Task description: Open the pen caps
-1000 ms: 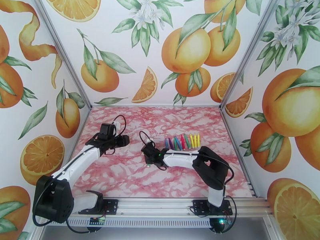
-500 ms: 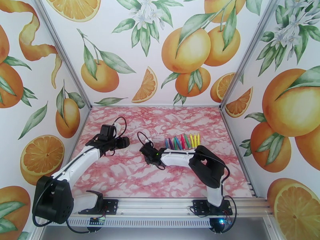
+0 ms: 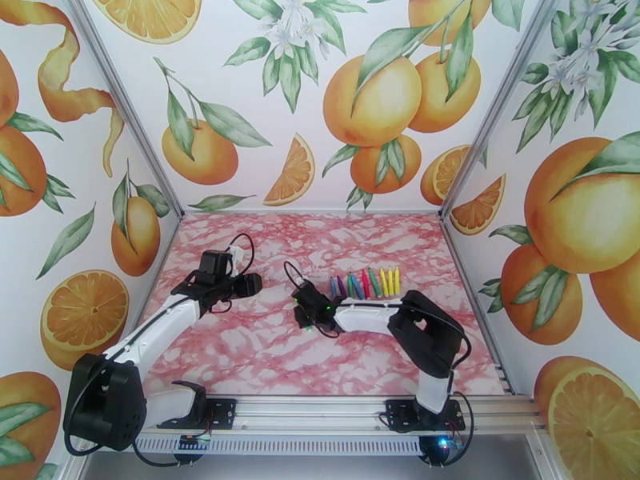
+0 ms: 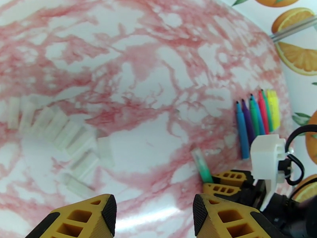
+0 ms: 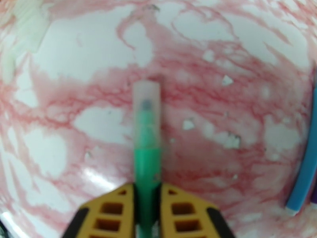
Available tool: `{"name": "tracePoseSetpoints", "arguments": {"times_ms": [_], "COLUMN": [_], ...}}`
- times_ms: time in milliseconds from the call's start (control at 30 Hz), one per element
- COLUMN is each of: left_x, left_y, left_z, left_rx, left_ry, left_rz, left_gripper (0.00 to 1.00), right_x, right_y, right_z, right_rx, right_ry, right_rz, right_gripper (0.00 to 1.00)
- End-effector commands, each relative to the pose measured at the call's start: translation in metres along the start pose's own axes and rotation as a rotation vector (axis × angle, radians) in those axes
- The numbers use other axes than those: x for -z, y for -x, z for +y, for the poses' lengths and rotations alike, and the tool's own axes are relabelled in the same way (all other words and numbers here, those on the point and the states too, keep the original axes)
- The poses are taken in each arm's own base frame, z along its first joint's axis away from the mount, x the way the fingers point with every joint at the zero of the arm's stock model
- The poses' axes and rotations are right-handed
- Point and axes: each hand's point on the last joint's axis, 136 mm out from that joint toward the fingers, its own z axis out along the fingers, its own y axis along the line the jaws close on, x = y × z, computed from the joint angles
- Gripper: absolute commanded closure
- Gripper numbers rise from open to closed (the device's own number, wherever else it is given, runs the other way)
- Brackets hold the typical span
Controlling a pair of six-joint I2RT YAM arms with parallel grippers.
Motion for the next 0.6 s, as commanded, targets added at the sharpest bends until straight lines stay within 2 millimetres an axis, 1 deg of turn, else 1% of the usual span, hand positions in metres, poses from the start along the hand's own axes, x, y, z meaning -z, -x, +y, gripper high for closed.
{"name": "tracePoseSetpoints", "arguments": {"times_ms": [0,200,400,567], "left_x": [-0.003,-0.006,-0.016,-0.022], "left_y": [0.006,0.009,0.008,0.007], "left_z": [-0.016,-0.042,-0.067,-0.090], "left_rx": [0.006,-0.005,-0.007,-0.030], "left_ry": [-0.084,-0.203,-0.290,-0.333], "left_rz": [-0.019,-0.013,0.010,0.028], "left_gripper": [0.42,0.38,0.37,0.38], "right_x": [0.012,0.035,0.056,0.072], "right_y": [0.001,0.016,0.026,0.034], "right_z": [0.003,0.011,0.024,0.032], "right_rx": [0.048,0.080,0.105,0.126], "right_ry": [0.072,0.164,0.259,0.300], "right_rz": [-0.013,-0.090,-0.167,-0.216], "right_gripper": [0.86,0.86,0.86,0.86]}}
